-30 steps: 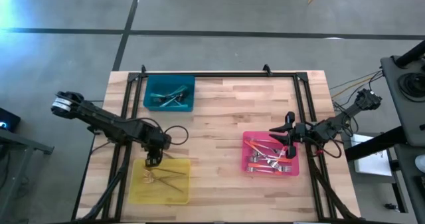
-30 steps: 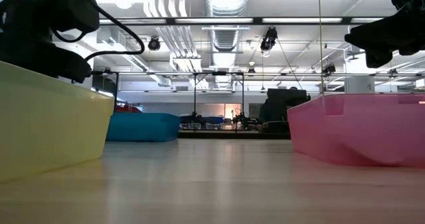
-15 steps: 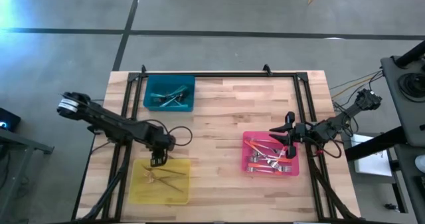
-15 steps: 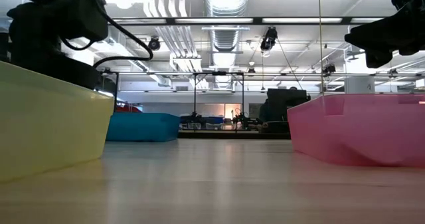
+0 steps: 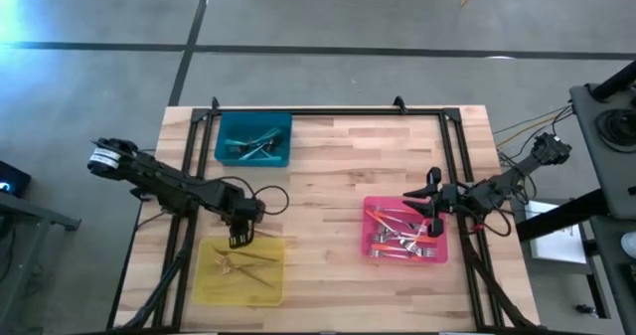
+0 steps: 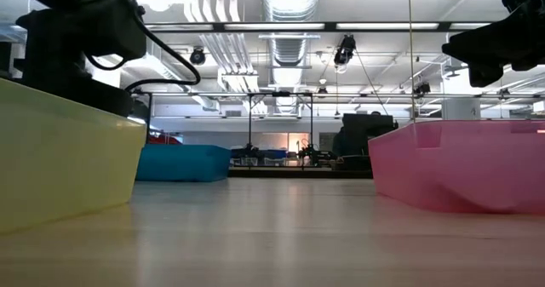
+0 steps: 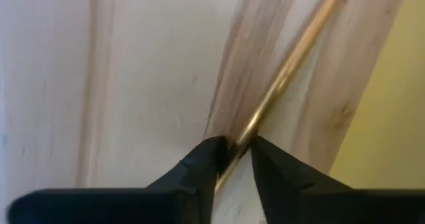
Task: Sort silverware by color (type)
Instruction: Put the gold fork into the yellow bin
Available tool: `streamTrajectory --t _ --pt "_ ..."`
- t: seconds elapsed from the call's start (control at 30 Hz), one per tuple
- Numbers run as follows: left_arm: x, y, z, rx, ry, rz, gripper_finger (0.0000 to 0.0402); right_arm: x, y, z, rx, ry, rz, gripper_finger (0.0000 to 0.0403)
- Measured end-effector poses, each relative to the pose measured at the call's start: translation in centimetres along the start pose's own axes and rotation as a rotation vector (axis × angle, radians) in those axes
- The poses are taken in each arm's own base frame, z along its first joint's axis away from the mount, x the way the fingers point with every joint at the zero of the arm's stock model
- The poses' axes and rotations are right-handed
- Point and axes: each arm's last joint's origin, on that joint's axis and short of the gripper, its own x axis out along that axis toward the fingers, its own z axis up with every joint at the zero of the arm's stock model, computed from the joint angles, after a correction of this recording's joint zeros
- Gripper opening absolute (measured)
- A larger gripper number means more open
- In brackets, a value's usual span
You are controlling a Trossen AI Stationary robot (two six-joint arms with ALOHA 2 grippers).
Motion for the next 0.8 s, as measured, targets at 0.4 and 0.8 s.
streamTrajectory --t 0.4,0.8 --pt "-0.8 0.9 0.7 -0.104 -0.005 -0.053 0.0004 0.0 0.0 0.0 0.000 0.000 0.000 0.0086" --pt "-6.6 -0.3 3.4 -0.055 -0.096 0.046 0.0001 0.0 0.0 0.0 0.000 0.000 0.000 0.0086"
